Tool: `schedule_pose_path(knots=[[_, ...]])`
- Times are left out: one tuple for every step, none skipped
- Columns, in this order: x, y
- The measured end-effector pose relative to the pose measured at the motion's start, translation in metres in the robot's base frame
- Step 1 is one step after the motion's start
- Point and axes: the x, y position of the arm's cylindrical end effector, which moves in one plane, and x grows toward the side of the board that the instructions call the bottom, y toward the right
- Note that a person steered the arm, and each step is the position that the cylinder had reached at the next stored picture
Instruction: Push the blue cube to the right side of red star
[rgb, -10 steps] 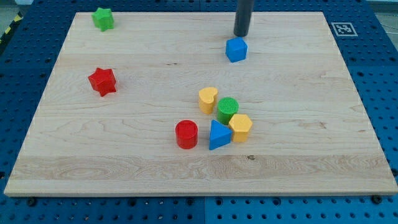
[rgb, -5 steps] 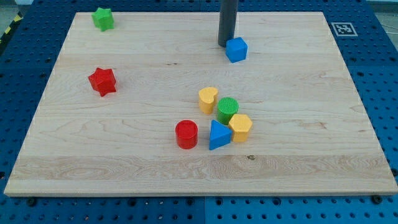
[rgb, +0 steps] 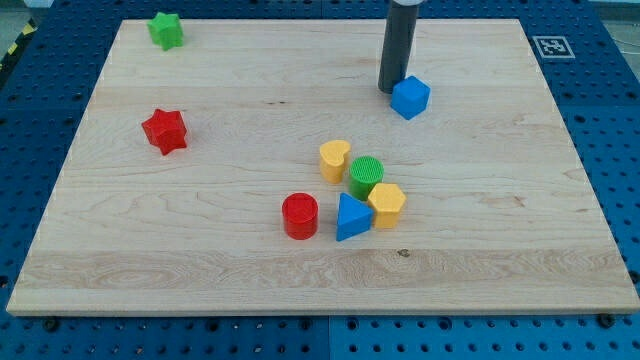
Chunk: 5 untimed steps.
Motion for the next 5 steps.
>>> schedule_pose_path(knots=[[0.014,0.009],[-0.008,0.022],[-0.011,0.052],[-0.005,0.070],[0.013,0.079]])
